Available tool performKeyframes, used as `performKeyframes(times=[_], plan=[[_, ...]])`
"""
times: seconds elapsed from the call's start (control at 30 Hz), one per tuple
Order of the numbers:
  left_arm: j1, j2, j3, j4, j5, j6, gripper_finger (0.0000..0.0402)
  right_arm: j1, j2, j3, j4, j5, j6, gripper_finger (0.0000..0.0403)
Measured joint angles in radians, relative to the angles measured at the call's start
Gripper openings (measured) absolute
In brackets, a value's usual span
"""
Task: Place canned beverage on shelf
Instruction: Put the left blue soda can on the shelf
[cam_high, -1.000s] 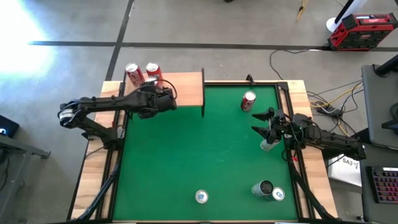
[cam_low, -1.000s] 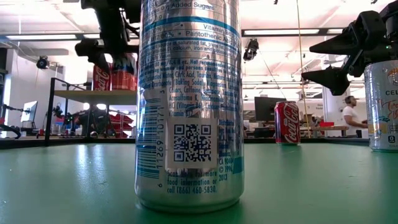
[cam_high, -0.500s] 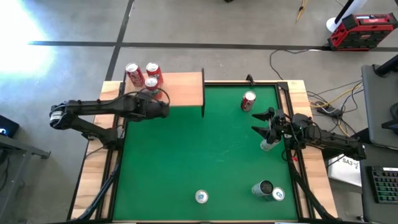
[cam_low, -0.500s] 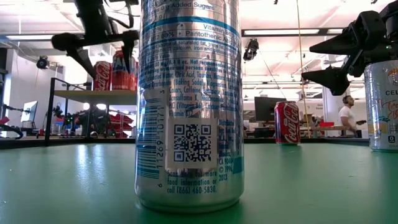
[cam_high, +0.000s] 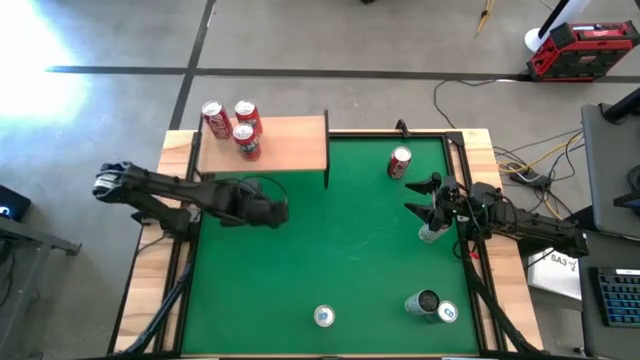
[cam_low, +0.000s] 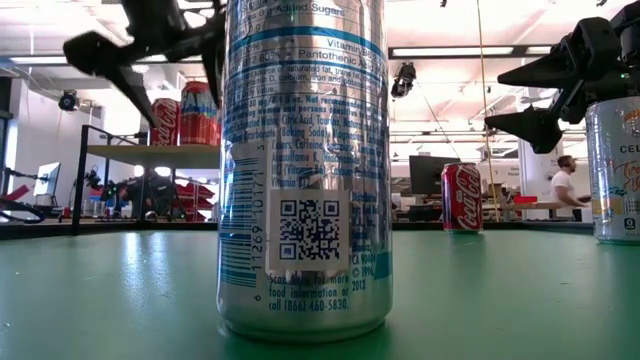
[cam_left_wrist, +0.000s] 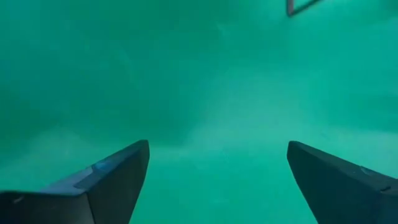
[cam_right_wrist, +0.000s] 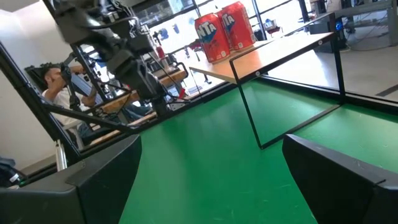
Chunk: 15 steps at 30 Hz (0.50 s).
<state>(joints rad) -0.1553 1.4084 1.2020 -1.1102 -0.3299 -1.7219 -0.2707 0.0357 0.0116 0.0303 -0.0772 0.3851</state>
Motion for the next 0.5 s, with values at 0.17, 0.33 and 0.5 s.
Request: performKeyframes(times=[0.17, 0.33, 0.5], plan=[[-0.072, 0.151, 0.175, -0.106, 0.0, -0.074, 0.0344, 0.0, 0.0, 0.0, 0.0, 0.0, 0.0, 0.0382], [-0.136, 0.339, 0.413, -0.235, 0.001, -0.077, 0.0326, 0.0, 0.0, 0.0, 0.0, 0.0, 0.0, 0.0382], [-0.189, 0.511, 0.679, -0.385, 0.001, -0.12, 0.0309, 0.0, 0.0, 0.0, 0.0, 0.0, 0.0, 0.0382]])
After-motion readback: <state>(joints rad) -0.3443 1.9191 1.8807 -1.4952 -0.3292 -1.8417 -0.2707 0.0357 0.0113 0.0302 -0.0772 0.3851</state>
